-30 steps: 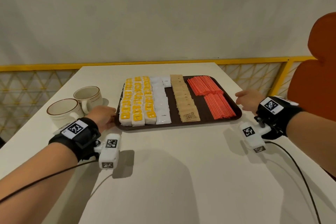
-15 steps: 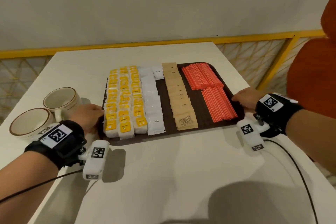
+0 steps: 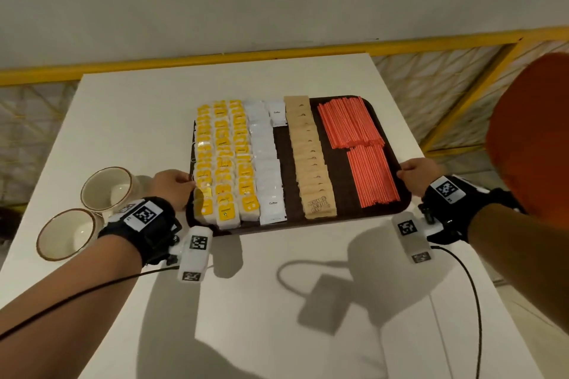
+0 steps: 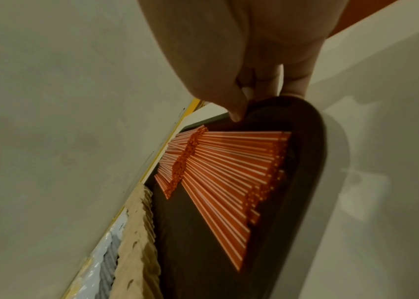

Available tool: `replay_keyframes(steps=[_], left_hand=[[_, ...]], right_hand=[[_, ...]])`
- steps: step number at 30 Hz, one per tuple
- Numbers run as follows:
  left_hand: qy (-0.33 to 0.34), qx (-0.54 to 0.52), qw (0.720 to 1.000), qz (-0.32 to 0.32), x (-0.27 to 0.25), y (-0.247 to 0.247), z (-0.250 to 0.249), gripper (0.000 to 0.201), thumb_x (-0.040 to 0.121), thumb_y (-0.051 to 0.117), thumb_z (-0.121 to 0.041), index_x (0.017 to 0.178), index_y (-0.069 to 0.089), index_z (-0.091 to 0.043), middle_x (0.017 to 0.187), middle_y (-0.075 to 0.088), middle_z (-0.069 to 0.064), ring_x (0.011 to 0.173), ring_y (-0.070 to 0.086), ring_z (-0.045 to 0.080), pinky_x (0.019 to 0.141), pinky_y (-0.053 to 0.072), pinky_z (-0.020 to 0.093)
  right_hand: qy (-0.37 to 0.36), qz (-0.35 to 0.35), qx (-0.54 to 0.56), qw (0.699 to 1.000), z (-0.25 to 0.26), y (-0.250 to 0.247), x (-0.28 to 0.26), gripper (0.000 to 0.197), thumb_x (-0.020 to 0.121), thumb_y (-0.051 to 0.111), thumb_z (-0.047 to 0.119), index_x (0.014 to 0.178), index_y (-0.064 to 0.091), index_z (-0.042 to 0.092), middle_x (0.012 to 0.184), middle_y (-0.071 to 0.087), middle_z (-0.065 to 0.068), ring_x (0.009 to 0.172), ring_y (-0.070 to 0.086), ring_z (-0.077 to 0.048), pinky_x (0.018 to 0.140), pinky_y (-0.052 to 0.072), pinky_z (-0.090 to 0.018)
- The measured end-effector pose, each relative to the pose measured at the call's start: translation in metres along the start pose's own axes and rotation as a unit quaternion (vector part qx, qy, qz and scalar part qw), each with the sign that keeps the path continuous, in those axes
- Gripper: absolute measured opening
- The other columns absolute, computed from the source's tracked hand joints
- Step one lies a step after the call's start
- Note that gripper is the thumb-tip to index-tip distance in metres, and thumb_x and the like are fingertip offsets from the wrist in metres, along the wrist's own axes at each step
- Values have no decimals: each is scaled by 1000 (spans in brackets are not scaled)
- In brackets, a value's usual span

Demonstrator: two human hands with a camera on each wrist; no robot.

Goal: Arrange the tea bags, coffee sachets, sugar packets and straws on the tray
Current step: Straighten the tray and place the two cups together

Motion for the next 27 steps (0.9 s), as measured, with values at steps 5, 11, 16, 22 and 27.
replay_keyframes(steps=[5,11,16,22,27], left_hand=[[-8,5,1000,-2,42,-3,-22,7,85,64,-12,80,68,-10,94,69,20,91,65,37,85,54,47],[-23,15,1000,0,82,-2,-49,12,87,62,-13,79,69,-8,89,69,18,89,65,37,85,54,45],[-31,8,999,-1,112,-1,-61,14,87,62,-13,91,72,-4,94,70,17,91,65,35,86,53,41],[-55,-59,997,8,142,-3,-73,10,86,65,-16,81,69,-10,97,69,15,86,63,29,88,53,38],[-95,-170,980,51,150,9,-74,18,89,60,-5,78,56,-18,83,59,9,67,55,20,68,50,30]], right_hand=[[16,2,12,1000,19,-11,30,28,95,53,8,119,61,-4,119,62,-21,107,59,-38,91,49,-40],[5,-10,16,1000,55,-11,74,26,94,52,6,113,64,-6,118,63,-23,107,59,-39,94,49,-41],[10,-18,34,999,74,-10,103,30,95,51,11,121,62,-1,124,60,-20,111,57,-37,98,47,-42],[15,-48,83,995,83,-12,132,26,92,54,8,111,65,-7,114,65,-25,104,61,-40,93,51,-44],[38,-55,116,991,80,-16,145,23,92,58,12,110,66,2,109,67,-20,92,63,-33,85,51,-37]])
Point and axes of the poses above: each hand's wrist, its own x-axis towards the middle knuckle, its own y-axis out of the palm, z = x × y, the point moved 9 cm from there along x, towards the middle knuckle
